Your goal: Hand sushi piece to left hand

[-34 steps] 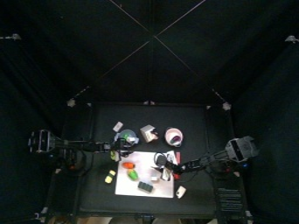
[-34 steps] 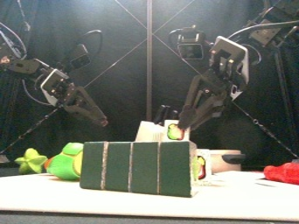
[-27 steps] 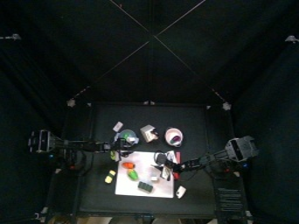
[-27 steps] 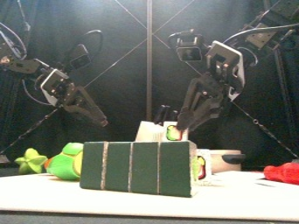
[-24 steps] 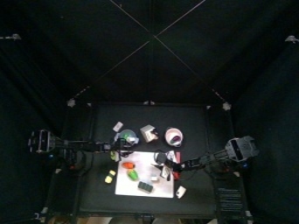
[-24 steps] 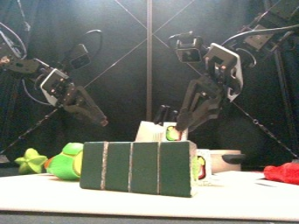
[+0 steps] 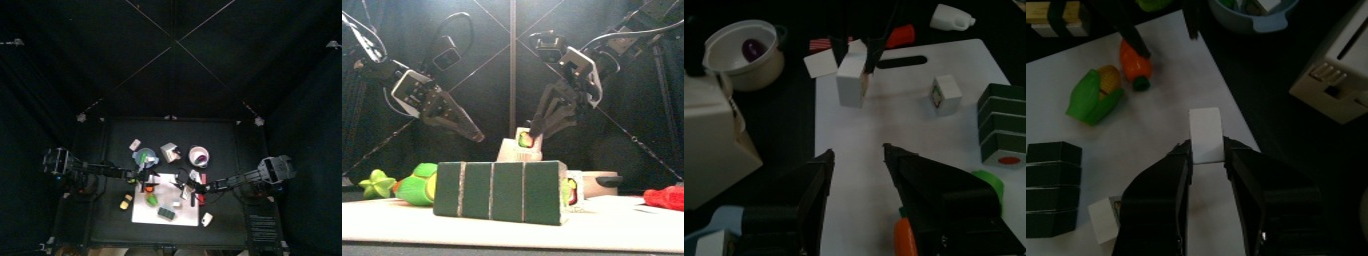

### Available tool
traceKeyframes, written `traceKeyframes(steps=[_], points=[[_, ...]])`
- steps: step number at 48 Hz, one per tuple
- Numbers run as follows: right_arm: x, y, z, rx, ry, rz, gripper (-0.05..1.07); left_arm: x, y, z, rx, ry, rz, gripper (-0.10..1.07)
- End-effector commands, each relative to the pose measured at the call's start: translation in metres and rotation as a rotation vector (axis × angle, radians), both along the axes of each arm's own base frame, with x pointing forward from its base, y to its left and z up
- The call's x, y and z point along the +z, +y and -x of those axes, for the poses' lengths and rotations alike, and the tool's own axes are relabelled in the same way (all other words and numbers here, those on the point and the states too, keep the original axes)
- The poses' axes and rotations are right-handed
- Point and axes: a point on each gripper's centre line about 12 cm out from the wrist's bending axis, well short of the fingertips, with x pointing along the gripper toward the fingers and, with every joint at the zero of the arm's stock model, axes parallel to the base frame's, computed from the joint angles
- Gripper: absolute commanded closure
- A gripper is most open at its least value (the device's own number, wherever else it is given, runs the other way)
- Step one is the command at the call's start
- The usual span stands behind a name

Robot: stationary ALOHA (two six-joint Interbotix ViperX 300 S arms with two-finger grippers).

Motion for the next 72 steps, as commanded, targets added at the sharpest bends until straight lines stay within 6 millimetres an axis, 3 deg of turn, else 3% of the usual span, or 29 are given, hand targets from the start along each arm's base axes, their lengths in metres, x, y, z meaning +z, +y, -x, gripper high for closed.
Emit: traceKeyframes(steps=[1,29,40,51,60,72], points=[[0.019,0.001,-0.006,0.014,-0.054,0.010,0.49,0.011,0.000,-0.016,-0.008,-0.049,-0.004,0.15],[0.019,0.004,-0.015,0.068,-0.061,0.071,0.49,0.006,0.001,-0.057,-0.010,-0.082,0.002,0.15],[0.018,0.003,-0.015,0.064,-0.059,0.069,0.49,0.003,0.001,-0.059,-0.012,-0.076,0.001,0.20],[0.018,0.003,-0.014,0.061,-0.057,0.064,0.49,0.005,0.001,-0.059,-0.010,-0.079,0.002,0.37],[0.015,0.000,-0.012,0.032,-0.048,0.038,0.46,0.003,0.000,-0.058,-0.010,-0.074,0.003,0.41],[0.014,0.002,-0.012,0.036,-0.044,0.036,0.30,0.003,0.001,-0.058,-0.009,-0.071,0.003,0.41]])
